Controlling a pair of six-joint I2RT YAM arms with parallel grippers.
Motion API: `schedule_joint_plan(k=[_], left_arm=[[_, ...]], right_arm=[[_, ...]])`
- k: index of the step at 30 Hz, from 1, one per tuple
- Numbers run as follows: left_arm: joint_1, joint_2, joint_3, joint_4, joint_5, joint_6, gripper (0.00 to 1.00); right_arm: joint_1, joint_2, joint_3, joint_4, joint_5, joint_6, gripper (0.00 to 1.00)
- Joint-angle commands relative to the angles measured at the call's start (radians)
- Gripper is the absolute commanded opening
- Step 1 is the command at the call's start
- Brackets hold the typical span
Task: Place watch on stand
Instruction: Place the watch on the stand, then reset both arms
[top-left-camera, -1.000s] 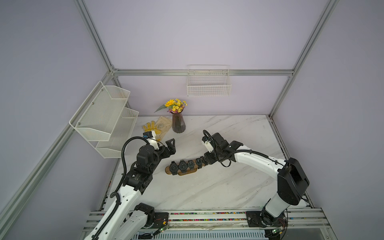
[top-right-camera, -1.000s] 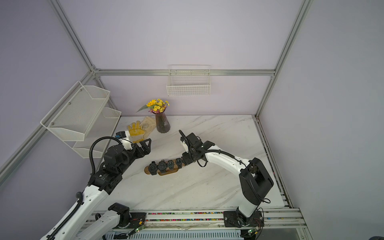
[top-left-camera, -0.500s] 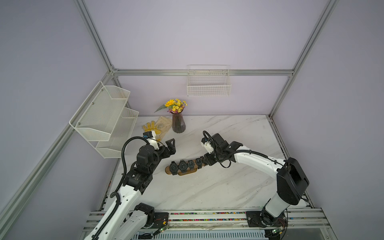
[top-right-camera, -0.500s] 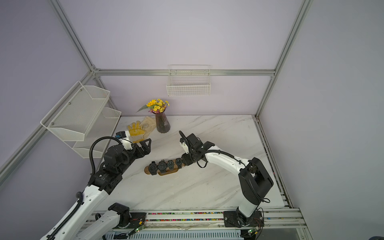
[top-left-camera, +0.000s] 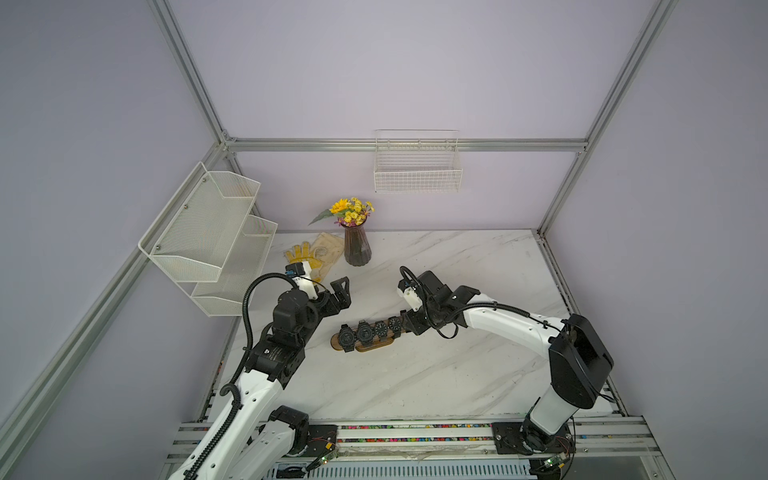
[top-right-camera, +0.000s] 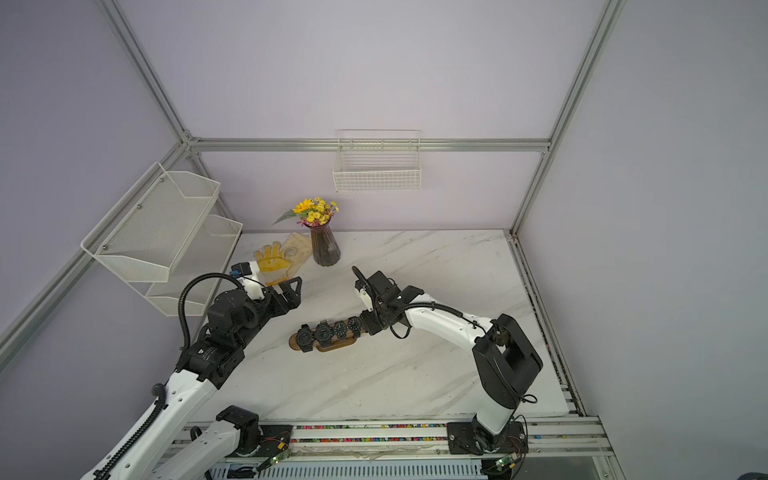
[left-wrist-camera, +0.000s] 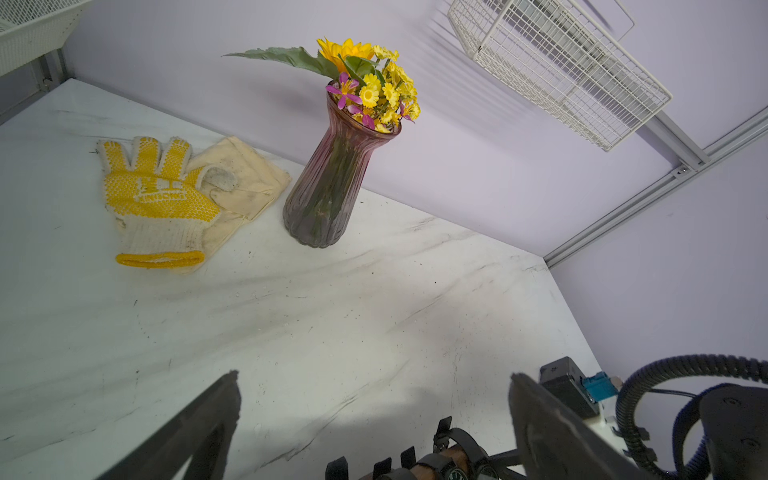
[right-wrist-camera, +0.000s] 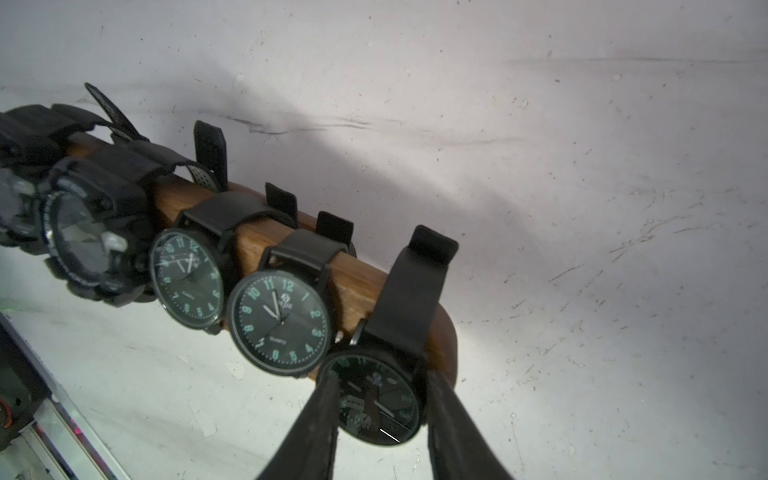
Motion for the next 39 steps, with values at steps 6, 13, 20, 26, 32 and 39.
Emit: schedule_joint_plan(k=[6,13,20,26,32,39], left_arm=[[0.007,-0.004,-0.028,0.012,0.001,0.029,1.00],[0.009,0.002,-0.027,0.001,0.004,0.060,1.00],[0.014,0.031,-0.014,-0.013,-0.064,0.102,1.00],[0.022,0.064,-0.051,0.055,-0.559,0.125,1.00],[0.103,0.230,-0.109,0.303,-0.691,0.304,1.00],[0.196,0.395,-0.210,0.616,-0.491,0.555,1.00]], right_arm=[[0.003,-0.028,0.018,-0.005,0.023,0.001,0.45],[-0.019,-0.061,0.030,-0.009,0.049,-0.005,0.51],[-0.040,-0.100,0.050,0.003,0.126,-0.014,0.56],[-0.204,-0.198,0.021,0.163,0.264,0.025,0.63],[-0.339,-0.239,-0.154,0.470,0.540,0.036,0.85],[-0.482,-0.219,-0.407,0.746,0.612,0.067,0.92]])
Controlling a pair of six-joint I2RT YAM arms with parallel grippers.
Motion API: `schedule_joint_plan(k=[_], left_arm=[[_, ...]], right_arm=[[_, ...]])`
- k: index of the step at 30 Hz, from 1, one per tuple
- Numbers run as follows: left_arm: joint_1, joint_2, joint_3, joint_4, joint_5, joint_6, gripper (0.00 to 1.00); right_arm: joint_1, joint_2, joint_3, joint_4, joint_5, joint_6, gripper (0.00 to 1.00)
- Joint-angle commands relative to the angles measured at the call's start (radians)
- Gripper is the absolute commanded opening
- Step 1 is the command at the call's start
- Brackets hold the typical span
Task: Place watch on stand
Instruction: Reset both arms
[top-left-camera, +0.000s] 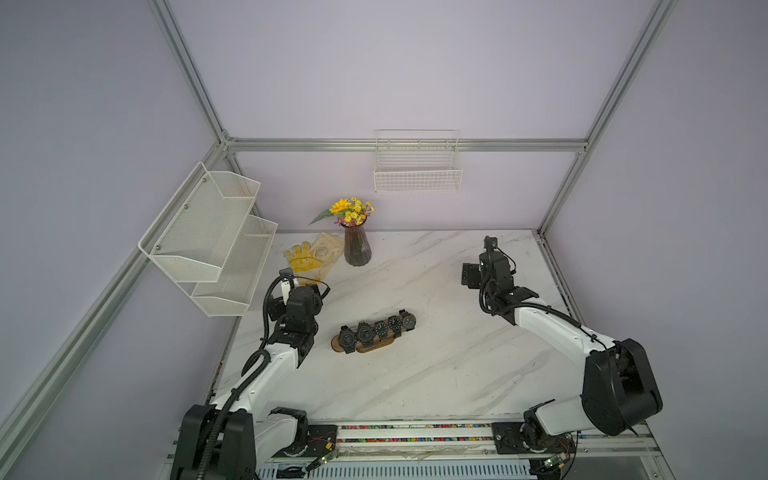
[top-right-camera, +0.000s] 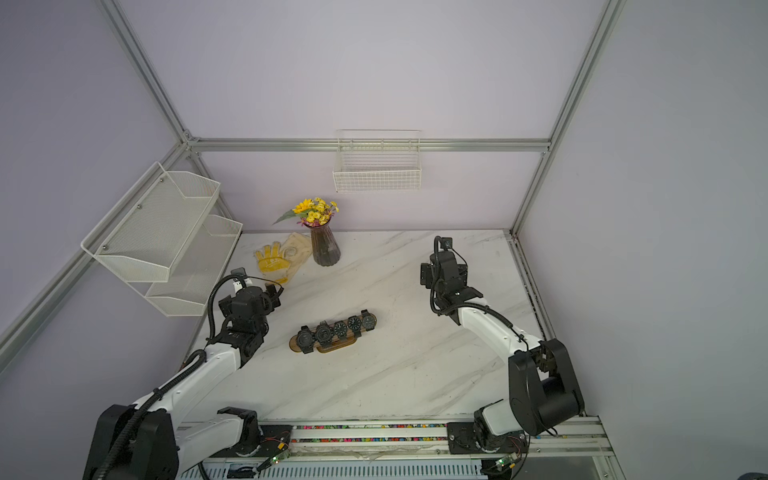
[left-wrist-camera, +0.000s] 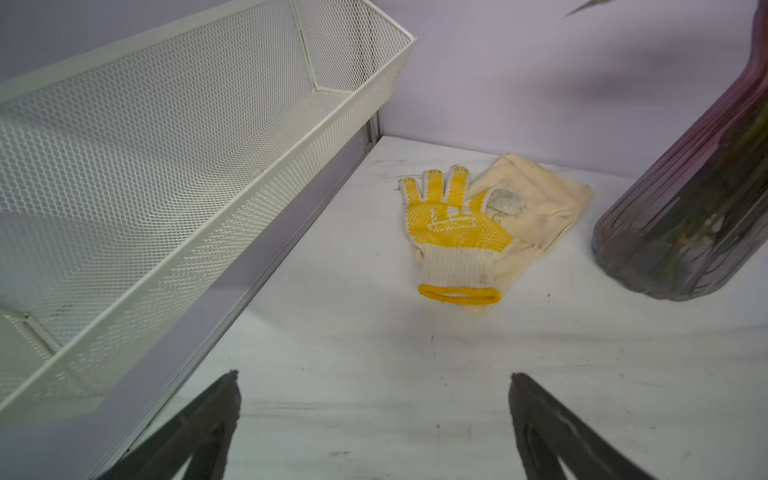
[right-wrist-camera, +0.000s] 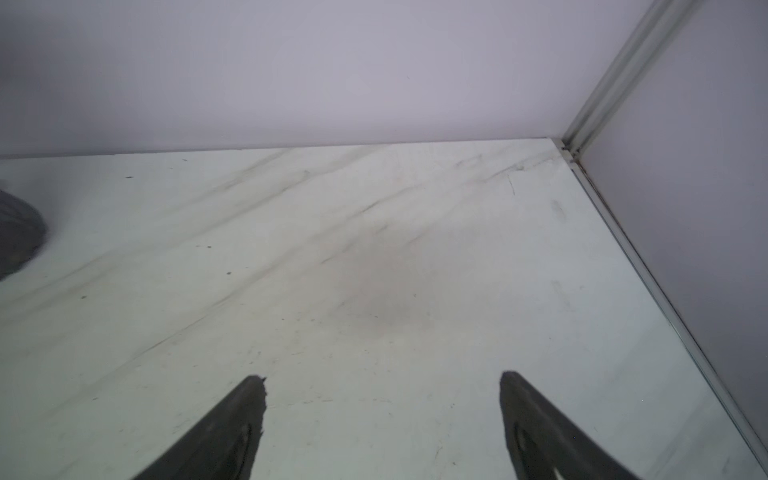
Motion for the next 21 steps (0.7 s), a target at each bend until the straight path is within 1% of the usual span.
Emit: schedule_joint_plan(k=[1,3,5,7,9,11,13,14,15,16,18,21], left_arm=[[0.037,0.063,-0.029,0.241,0.103,0.141,1.00],[0.058,0.114,-0.037,0.294,0.197,0.160,1.00],[0.070,0.164,-0.066,0.398,0.266,0.187,1.00],[0.093,0.202,-0.104,0.485,0.365,0.161,1.00],[0.102,0.281,-0.169,0.670,0.448,0.180,1.00],[0.104,0.343,-0.209,0.782,0.472,0.189,1.00],[0.107,0.413,-0.244,0.929,0.493,0.203,1.00],[0.108,0.423,-0.249,0.952,0.493,0.206,1.00],[0.109,0.410,-0.239,0.908,0.489,0.195,1.00],[0.113,0.399,-0.216,0.849,0.490,0.187,1.00],[0.116,0.402,-0.177,0.782,0.500,0.188,1.00],[0.120,0.403,-0.170,0.766,0.501,0.181,1.00]], right_arm=[[-0.026,0.014,-0.113,0.237,0.095,-0.001,0.93],[-0.036,0.018,-0.179,0.335,0.116,-0.029,0.94],[-0.047,0.014,-0.248,0.449,0.107,-0.068,0.94],[-0.062,0.014,-0.320,0.584,0.074,-0.099,0.95],[-0.083,0.023,-0.385,0.724,0.004,-0.108,0.95],[-0.101,0.057,-0.435,0.867,-0.071,-0.136,0.95],[-0.119,0.118,-0.464,0.965,-0.127,-0.166,0.95],[-0.127,0.140,-0.472,1.001,-0.149,-0.175,0.95],[-0.131,0.156,-0.471,1.017,-0.153,-0.194,0.96],[-0.138,0.152,-0.472,1.014,-0.184,-0.190,0.96],[-0.179,0.178,-0.489,1.077,-0.228,-0.192,0.96],[-0.233,0.241,-0.483,1.120,-0.302,-0.163,0.96]])
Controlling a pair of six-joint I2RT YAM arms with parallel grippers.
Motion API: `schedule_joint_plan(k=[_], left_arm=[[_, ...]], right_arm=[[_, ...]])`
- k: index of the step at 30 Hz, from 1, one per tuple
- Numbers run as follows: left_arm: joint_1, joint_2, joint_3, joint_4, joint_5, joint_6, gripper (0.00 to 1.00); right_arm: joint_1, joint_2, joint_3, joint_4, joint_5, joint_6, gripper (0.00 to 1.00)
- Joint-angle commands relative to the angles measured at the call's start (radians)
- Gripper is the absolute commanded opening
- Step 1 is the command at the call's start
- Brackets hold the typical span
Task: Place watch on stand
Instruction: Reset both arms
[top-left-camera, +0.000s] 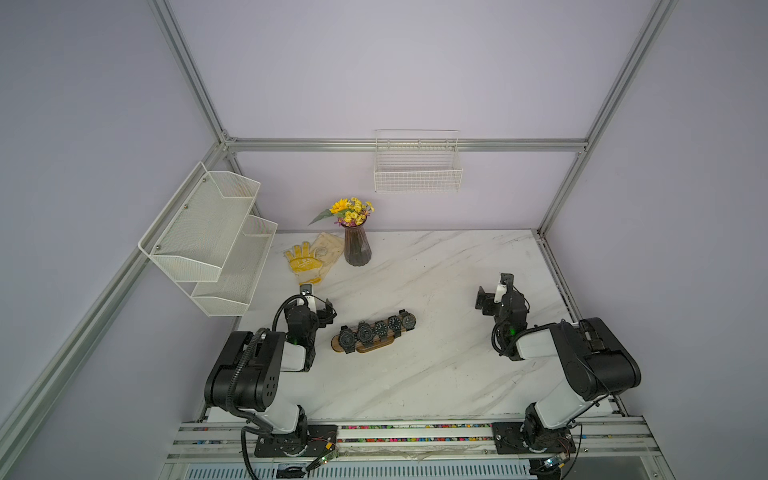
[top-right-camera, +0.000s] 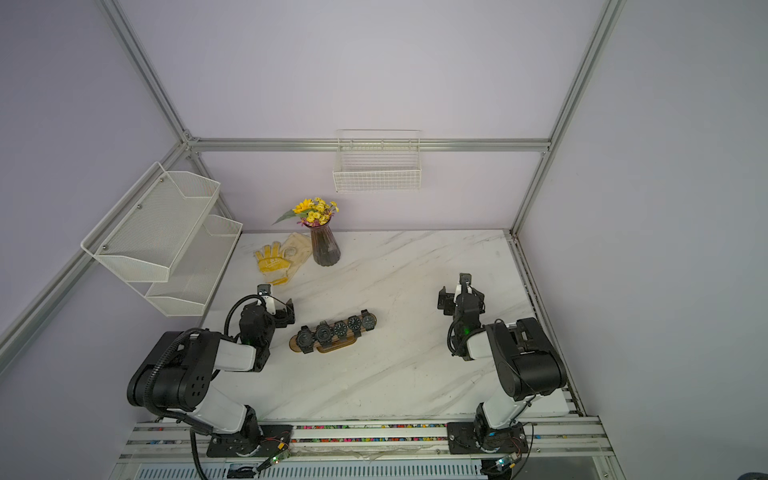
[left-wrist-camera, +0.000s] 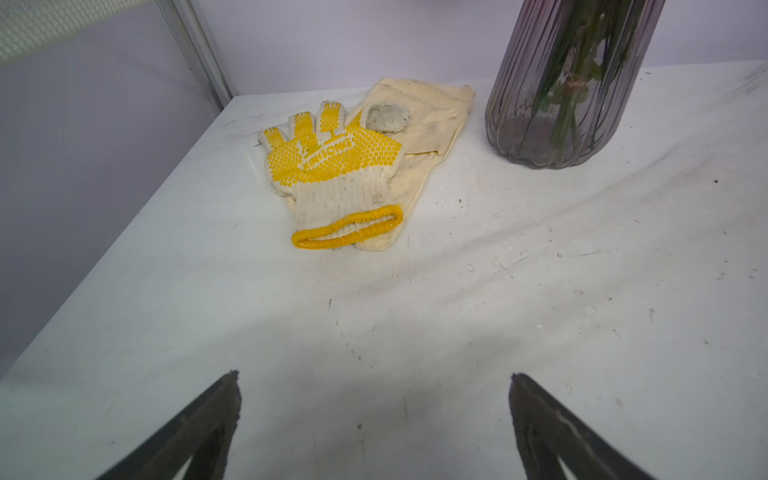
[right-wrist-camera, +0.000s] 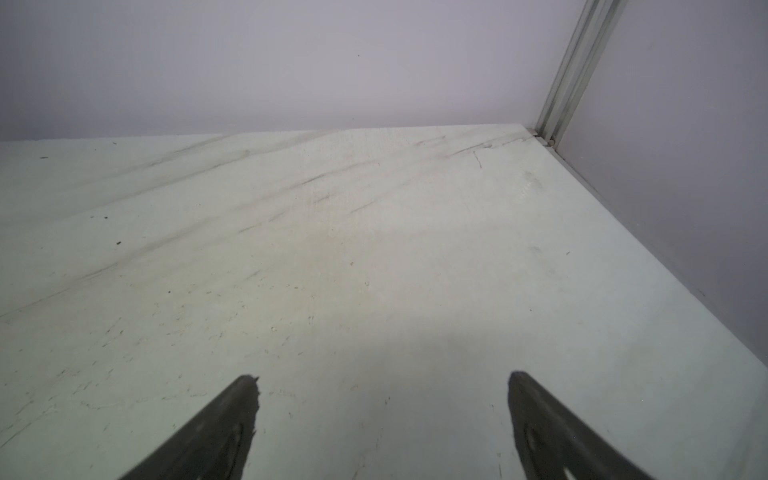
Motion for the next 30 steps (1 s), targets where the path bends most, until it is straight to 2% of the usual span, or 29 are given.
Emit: schedule_joint_plan(k=[1,3,4,30], left_arm=[[0.011,-0.017,0.041,0.055,0.028,0.013,1.00],[0.011,-0.015,0.051,0.037,-0.009,-0.004,1.00],[0.013,-0.015,0.062,0.018,-0.033,-0.015,1.00],[0.015,-0.017,0.060,0.018,-0.033,-0.017,1.00]], right_arm=[[-0.044,0.070,0.008,0.169,-0.108,-0.004,0.96],[-0.049,0.132,0.026,0.210,-0.089,0.014,0.96],[-0.051,0.111,0.045,0.126,-0.092,0.023,0.97],[-0.069,0.116,0.055,0.118,-0.109,0.033,0.97]])
